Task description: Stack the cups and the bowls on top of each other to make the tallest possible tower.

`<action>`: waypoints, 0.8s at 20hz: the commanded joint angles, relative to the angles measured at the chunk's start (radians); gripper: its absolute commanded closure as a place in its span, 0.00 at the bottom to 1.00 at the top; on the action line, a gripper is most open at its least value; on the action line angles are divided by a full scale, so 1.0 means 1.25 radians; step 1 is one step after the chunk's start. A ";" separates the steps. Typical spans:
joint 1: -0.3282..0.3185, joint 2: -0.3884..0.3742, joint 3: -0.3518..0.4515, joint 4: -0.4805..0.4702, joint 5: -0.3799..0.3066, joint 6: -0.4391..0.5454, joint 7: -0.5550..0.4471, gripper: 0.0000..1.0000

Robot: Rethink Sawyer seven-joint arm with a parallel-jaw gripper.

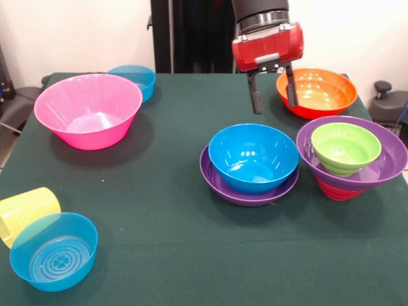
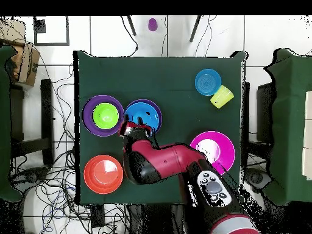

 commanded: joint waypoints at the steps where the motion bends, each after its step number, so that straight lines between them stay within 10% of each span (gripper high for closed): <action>1: 0.001 0.023 0.069 0.037 -0.025 -0.013 0.072 0.00; 16: 0.020 0.048 0.025 0.014 -0.033 -0.048 0.062 0.00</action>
